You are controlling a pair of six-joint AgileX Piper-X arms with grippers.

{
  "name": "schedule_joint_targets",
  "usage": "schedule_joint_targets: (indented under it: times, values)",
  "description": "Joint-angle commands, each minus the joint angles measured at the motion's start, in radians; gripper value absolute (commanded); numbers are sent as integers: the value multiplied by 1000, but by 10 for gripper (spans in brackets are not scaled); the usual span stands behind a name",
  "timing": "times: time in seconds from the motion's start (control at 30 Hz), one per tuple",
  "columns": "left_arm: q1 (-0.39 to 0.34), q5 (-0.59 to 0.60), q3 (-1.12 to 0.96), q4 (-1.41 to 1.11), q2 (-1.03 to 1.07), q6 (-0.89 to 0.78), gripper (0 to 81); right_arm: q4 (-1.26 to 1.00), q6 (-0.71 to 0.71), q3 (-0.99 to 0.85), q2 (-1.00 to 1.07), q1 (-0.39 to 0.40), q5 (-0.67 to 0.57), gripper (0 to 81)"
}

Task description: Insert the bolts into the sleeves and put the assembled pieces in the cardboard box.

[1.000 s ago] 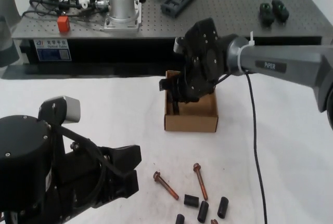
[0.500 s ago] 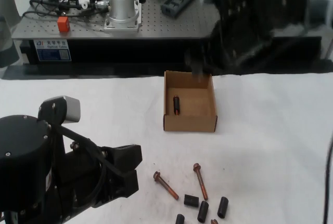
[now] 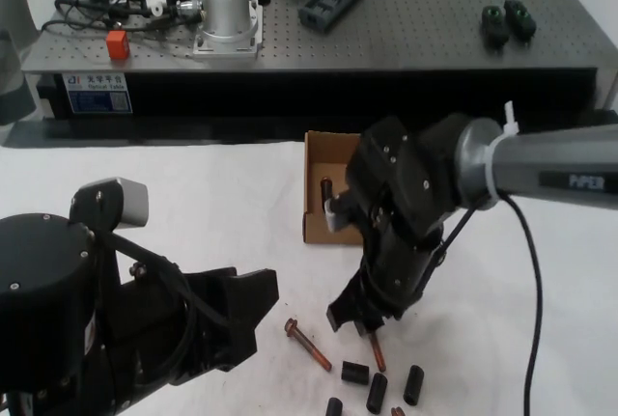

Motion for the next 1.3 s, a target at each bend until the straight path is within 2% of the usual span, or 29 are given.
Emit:
schedule_joint_targets:
  times: [0.0, 0.07, 0.13, 0.17, 0.27, 0.3, 0.5, 0.77, 0.97, 1.27]
  values:
    - [3, -10, -5, -4, -10, 22, 410, 20, -1, -3, 40, 7, 4, 337]
    - [3, -10, -5, -4, -10, 22, 410, 20, -1, -3, 53, 10, 4, 324]
    - [3, -10, -5, -4, -10, 22, 410, 23, -1, -3, 62, 10, 4, 266]
    - [3, -10, -5, -4, -10, 22, 410, 21, -6, -3, 63, 10, 4, 225]
    - [3, 26, -18, 76, 11, 149, 410, 7, -34, -3, 61, 8, 4, 20]
    - [3, 24, -32, 138, 25, 171, 410, 2, -34, -3, 56, 5, 4, 6]
    - [-15, 21, -178, 372, 259, 178, 410, 13, -56, 41, -96, -44, 8, 6]
    - [-136, -12, -508, 655, 659, 273, 410, 76, -34, 294, -493, -190, 8, 6]
    - [-183, -17, -660, 718, 881, 276, 410, 105, -3, 474, -760, -272, 4, 6]
    - [-209, -62, -720, 724, 1012, 290, 410, 155, 18, 569, -1033, -299, -5, 6]
